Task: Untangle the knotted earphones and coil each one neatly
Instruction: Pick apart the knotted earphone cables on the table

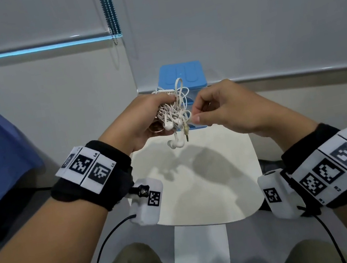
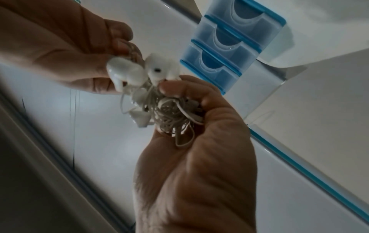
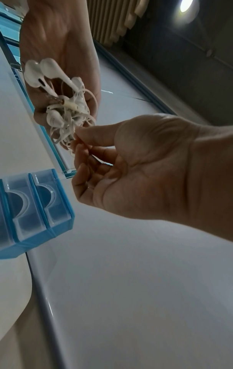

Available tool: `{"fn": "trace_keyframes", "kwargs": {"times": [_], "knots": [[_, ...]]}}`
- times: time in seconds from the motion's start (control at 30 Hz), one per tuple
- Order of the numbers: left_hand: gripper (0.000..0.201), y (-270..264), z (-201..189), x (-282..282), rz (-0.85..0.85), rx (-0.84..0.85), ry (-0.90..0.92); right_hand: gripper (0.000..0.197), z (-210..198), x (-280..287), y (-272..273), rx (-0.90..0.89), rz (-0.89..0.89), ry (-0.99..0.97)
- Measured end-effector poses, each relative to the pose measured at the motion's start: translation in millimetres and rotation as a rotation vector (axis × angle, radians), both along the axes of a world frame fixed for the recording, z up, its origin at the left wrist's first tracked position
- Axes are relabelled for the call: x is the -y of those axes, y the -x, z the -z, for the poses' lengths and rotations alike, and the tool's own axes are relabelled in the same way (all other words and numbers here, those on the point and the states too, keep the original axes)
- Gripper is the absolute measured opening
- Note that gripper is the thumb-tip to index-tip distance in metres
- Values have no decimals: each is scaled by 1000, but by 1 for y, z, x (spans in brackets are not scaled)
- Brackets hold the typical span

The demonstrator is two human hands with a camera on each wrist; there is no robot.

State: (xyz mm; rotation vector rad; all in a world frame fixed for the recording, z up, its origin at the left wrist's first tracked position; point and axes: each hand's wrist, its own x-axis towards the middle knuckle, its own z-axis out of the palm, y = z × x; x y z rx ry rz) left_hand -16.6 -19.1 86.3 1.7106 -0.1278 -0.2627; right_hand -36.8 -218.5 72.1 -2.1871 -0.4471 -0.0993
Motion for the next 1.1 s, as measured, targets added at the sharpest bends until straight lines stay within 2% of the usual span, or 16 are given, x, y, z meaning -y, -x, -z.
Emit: {"fn": "trace_keyframes", "kwargs": {"times": [0.17,0.27,0.3,0.43,0.47,0.5,0.57,0.6,0.67,0.77,0.87,1.0,1.1], "knots": [[21,-2,4,0,25,-64,69,13,5,0,-3,27,24,14],[45,-4,7,-10,127,-167,282,13,12,5,-4,20,72,-45],[46,-4,8,-14,159,-187,356,12,14,6,-4,12,76,-77],[16,-2,14,-21,219,-138,471,15,15,4,-1,-54,29,-159],[19,-2,16,-21,234,-119,483,17,14,4,0,-79,17,-184],[37,-2,17,-22,242,-88,479,19,13,4,1,-105,9,-217],[77,-4,21,-22,217,15,375,21,11,7,3,-150,-3,-288],[86,-3,23,-20,192,69,296,22,11,9,3,-162,-10,-310],[73,-1,25,-13,145,147,201,22,10,10,3,-162,-26,-326],[55,2,29,-4,100,200,176,21,14,10,2,-121,-32,-356],[62,5,32,-1,60,341,117,20,20,13,3,-86,-39,-425],[73,4,35,-3,-91,624,-81,14,23,14,3,-31,-64,-470],[57,3,34,-7,-155,789,-219,15,21,14,2,-32,-64,-487]]}}
